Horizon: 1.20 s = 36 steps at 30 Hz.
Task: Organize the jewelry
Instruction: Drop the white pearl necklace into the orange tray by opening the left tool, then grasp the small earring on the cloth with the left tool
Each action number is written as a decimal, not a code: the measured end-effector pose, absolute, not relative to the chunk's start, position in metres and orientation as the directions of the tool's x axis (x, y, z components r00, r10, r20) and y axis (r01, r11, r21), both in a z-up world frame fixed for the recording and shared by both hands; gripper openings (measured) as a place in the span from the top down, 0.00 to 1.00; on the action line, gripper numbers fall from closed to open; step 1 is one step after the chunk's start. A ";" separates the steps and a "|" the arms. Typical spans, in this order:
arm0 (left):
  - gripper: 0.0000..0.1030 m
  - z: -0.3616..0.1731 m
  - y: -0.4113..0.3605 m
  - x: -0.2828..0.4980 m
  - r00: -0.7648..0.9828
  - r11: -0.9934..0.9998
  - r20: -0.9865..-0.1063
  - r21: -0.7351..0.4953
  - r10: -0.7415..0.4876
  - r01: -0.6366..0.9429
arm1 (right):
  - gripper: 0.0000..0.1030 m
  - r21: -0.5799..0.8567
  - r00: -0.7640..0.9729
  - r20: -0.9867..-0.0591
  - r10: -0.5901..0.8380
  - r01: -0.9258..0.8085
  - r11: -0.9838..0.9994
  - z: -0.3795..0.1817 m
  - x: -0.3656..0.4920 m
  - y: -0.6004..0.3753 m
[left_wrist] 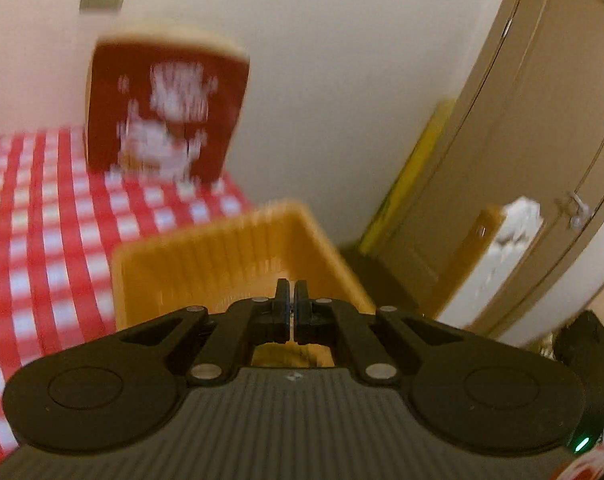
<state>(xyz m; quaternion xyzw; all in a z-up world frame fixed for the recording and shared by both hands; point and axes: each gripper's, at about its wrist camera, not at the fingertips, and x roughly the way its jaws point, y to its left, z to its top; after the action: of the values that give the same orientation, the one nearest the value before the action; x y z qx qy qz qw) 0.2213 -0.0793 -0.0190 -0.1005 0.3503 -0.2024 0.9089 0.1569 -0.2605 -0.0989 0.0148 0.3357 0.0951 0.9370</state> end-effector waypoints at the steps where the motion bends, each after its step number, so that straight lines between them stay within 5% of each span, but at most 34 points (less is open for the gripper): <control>1: 0.98 -0.027 -0.079 0.219 0.657 0.894 -0.607 -0.334 -0.446 0.297 | 0.94 0.092 0.756 -0.627 0.188 -0.168 0.982 -0.099 0.157 -0.261; 6: 0.80 -0.044 -0.075 0.198 0.639 0.899 -0.633 -0.320 -0.437 0.297 | 0.94 0.093 0.754 -0.630 0.186 -0.165 0.982 -0.100 0.158 -0.261; 23: 0.80 -0.095 0.041 0.175 0.698 0.998 -0.715 0.007 -0.040 0.064 | 0.95 0.089 0.743 -0.647 0.170 -0.148 0.985 -0.107 0.165 -0.259; 36: 0.80 -0.140 0.069 0.222 0.654 0.988 -0.757 0.108 0.012 0.106 | 0.95 0.078 0.737 -0.659 0.150 -0.132 0.988 -0.110 0.170 -0.257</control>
<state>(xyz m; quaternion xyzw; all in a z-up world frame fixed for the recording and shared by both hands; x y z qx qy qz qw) 0.2223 0.0685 -0.1397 0.0713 0.4153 -0.0260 0.9065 0.1698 -0.2574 -0.1100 0.0132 0.3547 0.0757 0.9318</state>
